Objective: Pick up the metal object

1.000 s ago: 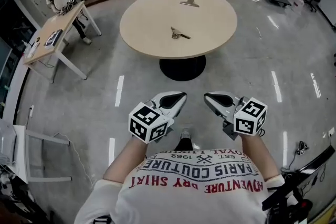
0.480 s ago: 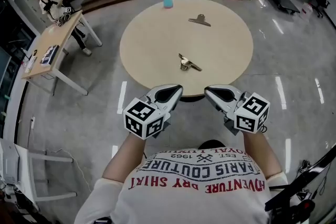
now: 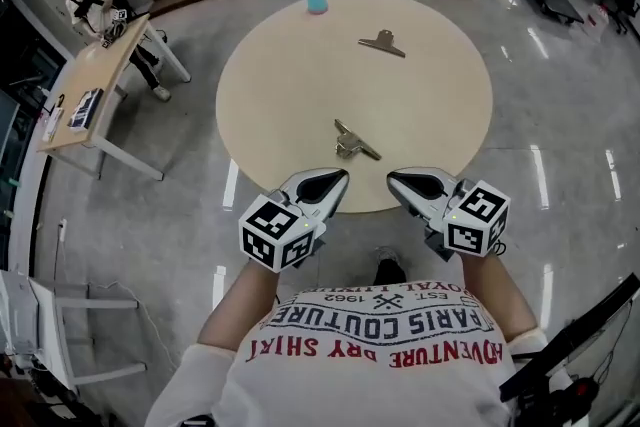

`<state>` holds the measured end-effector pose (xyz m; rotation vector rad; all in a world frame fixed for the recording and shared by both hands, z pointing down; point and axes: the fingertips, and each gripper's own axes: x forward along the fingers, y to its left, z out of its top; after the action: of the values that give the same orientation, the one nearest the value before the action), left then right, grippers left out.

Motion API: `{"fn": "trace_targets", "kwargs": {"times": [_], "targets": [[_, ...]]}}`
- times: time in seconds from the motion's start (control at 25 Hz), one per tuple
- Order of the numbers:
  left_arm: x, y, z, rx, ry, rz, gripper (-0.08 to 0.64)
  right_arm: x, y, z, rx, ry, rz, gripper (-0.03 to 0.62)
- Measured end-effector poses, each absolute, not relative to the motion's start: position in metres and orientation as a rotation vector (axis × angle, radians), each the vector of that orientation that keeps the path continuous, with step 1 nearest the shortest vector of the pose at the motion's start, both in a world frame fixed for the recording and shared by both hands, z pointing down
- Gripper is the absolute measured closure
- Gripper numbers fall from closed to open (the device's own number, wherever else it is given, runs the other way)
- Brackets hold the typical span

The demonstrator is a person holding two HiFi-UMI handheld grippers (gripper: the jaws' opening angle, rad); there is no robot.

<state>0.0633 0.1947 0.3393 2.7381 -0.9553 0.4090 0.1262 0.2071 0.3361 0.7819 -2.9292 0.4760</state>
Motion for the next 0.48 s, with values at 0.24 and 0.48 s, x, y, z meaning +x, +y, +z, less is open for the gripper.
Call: {"fn": "trace_targets", "kwargs": {"times": [0.24,0.48], "targets": [[0.078,0.164,0.36,2.754,-0.937,0.498,0.557,0.141,0.17,0.348,0.78,-2.917,0.528,0.592],[0.073,0.107,0.42,2.708,-0.922,0.697,0.393,0.158,0.146,0.374,0.794,-2.867,0.609,0.592]]}}
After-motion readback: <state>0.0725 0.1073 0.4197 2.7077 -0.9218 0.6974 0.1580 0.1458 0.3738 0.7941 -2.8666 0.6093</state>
